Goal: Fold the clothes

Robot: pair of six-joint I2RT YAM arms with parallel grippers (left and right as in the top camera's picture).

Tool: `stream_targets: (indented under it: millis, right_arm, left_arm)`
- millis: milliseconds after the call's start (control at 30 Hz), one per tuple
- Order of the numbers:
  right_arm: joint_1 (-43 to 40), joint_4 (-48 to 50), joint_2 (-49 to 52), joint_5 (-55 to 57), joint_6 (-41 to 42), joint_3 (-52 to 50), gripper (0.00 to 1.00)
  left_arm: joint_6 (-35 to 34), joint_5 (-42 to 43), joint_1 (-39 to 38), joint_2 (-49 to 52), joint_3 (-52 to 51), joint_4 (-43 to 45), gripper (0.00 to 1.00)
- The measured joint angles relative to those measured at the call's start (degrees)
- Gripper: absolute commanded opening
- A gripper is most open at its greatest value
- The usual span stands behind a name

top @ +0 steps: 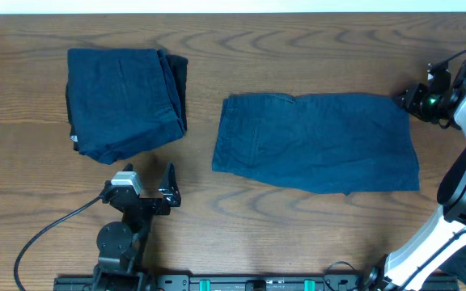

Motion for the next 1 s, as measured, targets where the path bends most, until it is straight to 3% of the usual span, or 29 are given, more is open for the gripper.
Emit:
stream_targets:
  millis: [67,400,467,567,1000]
  right_arm:
    - [0.0,0.0,0.0,0.0,0.1,0.0,0.24]
    - [0.0,-0.7,0.0,0.0,0.3,0.0,0.07]
    - [0.0,-1.0,0.0,0.0,0.3,0.0,0.11]
    - [0.0,-1.7,0.0,0.0,0.3,0.0,0.28]
    - [-0.8,-5.2,0.0,3.2,0.2,-0.1,0.31]
  left_arm:
    - [0.0,0.0,0.0,0.0,0.0,0.0,0.98]
    - [0.0,0.0,0.0,0.0,0.0,0.0,0.98]
    - [0.0,0.0,0.0,0.0,0.0,0.0,0.98]
    - [0.0,0.0,0.0,0.0,0.0,0.0,0.98]
    - [0.0,0.0,0.0,0.0,0.0,0.0,0.98]
